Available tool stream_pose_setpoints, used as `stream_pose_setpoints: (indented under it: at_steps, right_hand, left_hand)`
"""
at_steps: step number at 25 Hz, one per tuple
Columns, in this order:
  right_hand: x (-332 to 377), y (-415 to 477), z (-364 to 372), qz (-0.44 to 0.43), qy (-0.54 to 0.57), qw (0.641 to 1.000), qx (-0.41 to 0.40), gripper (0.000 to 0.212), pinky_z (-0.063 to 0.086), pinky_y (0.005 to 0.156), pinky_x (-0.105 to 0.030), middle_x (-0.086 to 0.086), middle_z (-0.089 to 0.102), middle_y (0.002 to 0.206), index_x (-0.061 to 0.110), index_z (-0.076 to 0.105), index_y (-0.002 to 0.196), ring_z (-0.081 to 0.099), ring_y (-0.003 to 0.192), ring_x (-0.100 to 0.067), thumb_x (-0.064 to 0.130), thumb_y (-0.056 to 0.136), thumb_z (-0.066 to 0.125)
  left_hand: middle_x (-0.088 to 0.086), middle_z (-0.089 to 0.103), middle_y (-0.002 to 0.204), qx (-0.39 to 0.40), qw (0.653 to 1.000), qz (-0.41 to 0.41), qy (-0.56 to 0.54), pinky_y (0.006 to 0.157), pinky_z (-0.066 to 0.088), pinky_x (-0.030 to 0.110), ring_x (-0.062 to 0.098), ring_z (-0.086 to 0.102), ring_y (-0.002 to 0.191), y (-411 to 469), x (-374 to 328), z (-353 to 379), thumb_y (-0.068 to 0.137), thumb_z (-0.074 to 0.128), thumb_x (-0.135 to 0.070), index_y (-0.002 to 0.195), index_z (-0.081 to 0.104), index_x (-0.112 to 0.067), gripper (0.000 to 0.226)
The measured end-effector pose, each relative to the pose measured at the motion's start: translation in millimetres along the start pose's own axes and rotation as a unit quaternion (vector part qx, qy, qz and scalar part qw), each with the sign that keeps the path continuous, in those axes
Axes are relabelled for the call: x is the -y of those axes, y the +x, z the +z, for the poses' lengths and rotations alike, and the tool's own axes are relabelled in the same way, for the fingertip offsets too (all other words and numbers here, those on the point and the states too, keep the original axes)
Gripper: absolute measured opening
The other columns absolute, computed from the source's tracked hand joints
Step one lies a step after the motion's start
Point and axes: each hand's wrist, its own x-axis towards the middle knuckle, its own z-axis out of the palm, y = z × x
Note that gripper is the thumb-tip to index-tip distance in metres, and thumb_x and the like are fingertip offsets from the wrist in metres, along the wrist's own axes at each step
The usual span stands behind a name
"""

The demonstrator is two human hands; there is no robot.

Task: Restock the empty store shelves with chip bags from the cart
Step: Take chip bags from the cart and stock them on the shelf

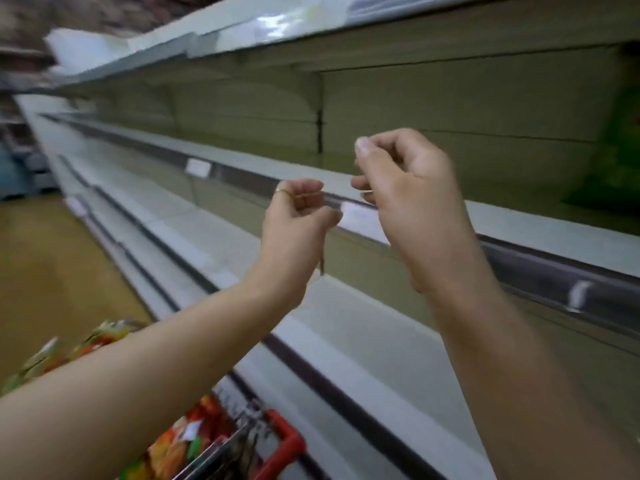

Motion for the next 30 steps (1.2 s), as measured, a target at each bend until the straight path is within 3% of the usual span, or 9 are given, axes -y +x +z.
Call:
stream_pose_setpoints:
  at_steps: [4,7,11,18,21,25,28,30]
  right_hand:
    - [-3.2,-23.5,88.3,-0.002,0.109,0.992,0.071,0.015,0.052,0.073,-0.033,0.002,0.063,0.078,0.020,0.058,0.080,0.063,0.080,-0.021,0.020,0.093,0.050]
    - [-13.6,-55.4,164.9,0.020,0.151,0.977,0.151,0.019,0.052,0.074,-0.032,0.006,0.063,0.073,0.018,0.060,0.077,0.064,0.073,-0.008,0.016,0.093,0.051]
    - [-42.0,-115.6,262.6,0.091,0.147,0.947,0.270,0.024,0.052,0.072,-0.042,0.004,0.063,0.068,0.023,0.062,0.072,0.061,0.071,-0.018,0.016,0.092,0.053]
    - [-81.8,-175.1,378.8,0.167,0.085,0.903,0.387,0.024,0.050,0.071,-0.043,0.000,0.062,0.070,0.019,0.062,0.072,0.059,0.072,-0.023,0.014,0.093,0.051]
    - [-99.2,-184.5,406.8,0.190,0.046,0.891,0.410,0.023,0.051,0.076,-0.044,0.000,0.063,0.074,0.023,0.061,0.073,0.061,0.078,-0.019,0.017,0.093,0.051]
    - [-133.9,-188.7,439.9,0.213,0.000,0.869,0.448,0.017,0.048,0.076,-0.041,-0.005,0.060,0.083,0.026,0.057,0.078,0.058,0.082,-0.024,0.020,0.093,0.053]
    - [-160.6,-191.6,467.0,0.216,-0.036,0.845,0.489,0.004,0.047,0.082,-0.039,-0.007,0.060,0.096,0.020,0.056,0.091,0.059,0.093,-0.025,0.024,0.092,0.054]
    - [-172.8,-194.9,483.1,0.196,-0.075,0.831,0.515,0.024,0.045,0.080,-0.034,-0.006,0.057,0.105,0.011,0.054,0.110,0.056,0.094,-0.021,0.027,0.092,0.055]
  left_hand:
    - [0.000,0.056,0.099,-0.108,0.993,-0.055,0.008,0.075,0.043,0.016,0.009,0.054,0.089,-21.6,17.9,-106.0,0.085,0.059,0.002,0.103,0.052,-0.015,0.026]
    - [0.006,0.057,0.102,-0.194,0.976,-0.104,0.005,0.072,0.043,0.019,0.014,0.054,0.089,-44.2,43.3,-182.8,0.084,0.058,0.002,0.103,0.054,-0.012,0.024]
    - [0.008,0.058,0.095,-0.308,0.934,-0.181,-0.006,0.053,0.042,0.018,0.013,0.051,0.072,-76.1,80.8,-277.4,0.084,0.058,0.000,0.094,0.055,-0.015,0.018]
    - [0.004,0.056,0.083,-0.366,0.889,-0.268,-0.069,0.061,0.040,0.022,0.011,0.052,0.070,-99.8,139.9,-372.1,0.087,0.056,-0.004,0.087,0.051,-0.015,0.012]
    - [0.002,0.056,0.084,-0.383,0.866,-0.313,-0.069,0.059,0.039,0.021,0.010,0.052,0.070,-108.2,163.6,-393.2,0.089,0.056,-0.007,0.097,0.050,-0.012,0.011]
    - [0.005,0.057,0.099,-0.394,0.846,-0.348,-0.093,0.066,0.045,0.023,0.013,0.057,0.080,-116.9,200.4,-409.4,0.090,0.055,-0.008,0.113,0.045,-0.014,0.025]
    - [0.005,0.055,0.100,-0.415,0.822,-0.372,-0.115,0.064,0.045,0.022,0.012,0.057,0.078,-124.6,225.1,-412.4,0.091,0.054,-0.006,0.120,0.042,-0.014,0.032]
    - [0.007,0.054,0.101,-0.430,0.806,-0.386,-0.128,0.060,0.041,0.022,0.011,0.054,0.070,-129.6,242.3,-412.1,0.091,0.054,-0.005,0.125,0.042,-0.010,0.037]
